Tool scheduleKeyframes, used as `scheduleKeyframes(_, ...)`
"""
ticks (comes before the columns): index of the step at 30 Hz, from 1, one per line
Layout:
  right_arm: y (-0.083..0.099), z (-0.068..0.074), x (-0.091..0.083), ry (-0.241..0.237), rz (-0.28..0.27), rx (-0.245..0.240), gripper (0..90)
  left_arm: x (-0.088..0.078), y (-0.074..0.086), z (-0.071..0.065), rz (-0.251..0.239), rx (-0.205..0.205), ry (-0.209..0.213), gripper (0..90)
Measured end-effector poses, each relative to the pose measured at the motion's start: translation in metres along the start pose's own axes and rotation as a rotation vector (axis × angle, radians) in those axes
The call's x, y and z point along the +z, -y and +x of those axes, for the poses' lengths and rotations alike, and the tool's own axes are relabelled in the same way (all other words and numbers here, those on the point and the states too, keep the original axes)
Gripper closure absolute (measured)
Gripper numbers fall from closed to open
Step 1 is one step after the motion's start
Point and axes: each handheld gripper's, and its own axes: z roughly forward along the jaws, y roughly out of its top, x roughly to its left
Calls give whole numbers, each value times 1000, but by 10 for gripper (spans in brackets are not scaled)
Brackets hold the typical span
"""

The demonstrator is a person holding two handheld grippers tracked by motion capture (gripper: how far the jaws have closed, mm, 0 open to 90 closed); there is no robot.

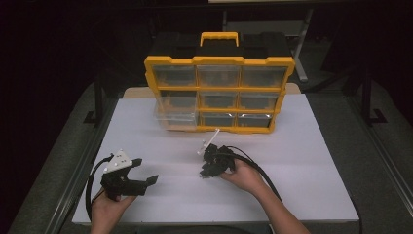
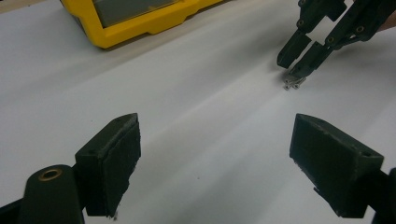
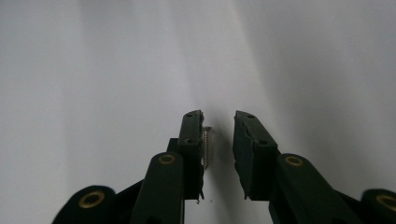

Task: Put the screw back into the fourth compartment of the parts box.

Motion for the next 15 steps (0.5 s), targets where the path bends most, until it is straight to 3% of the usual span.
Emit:
scheduleKeyframes(10,-2,0,6,13,21,-19,760,-1,0,1,1,6,-2,161)
scheduleKeyframes(15,-2,2,7,44,21,-45,819,0,0,0,2,2,0,161)
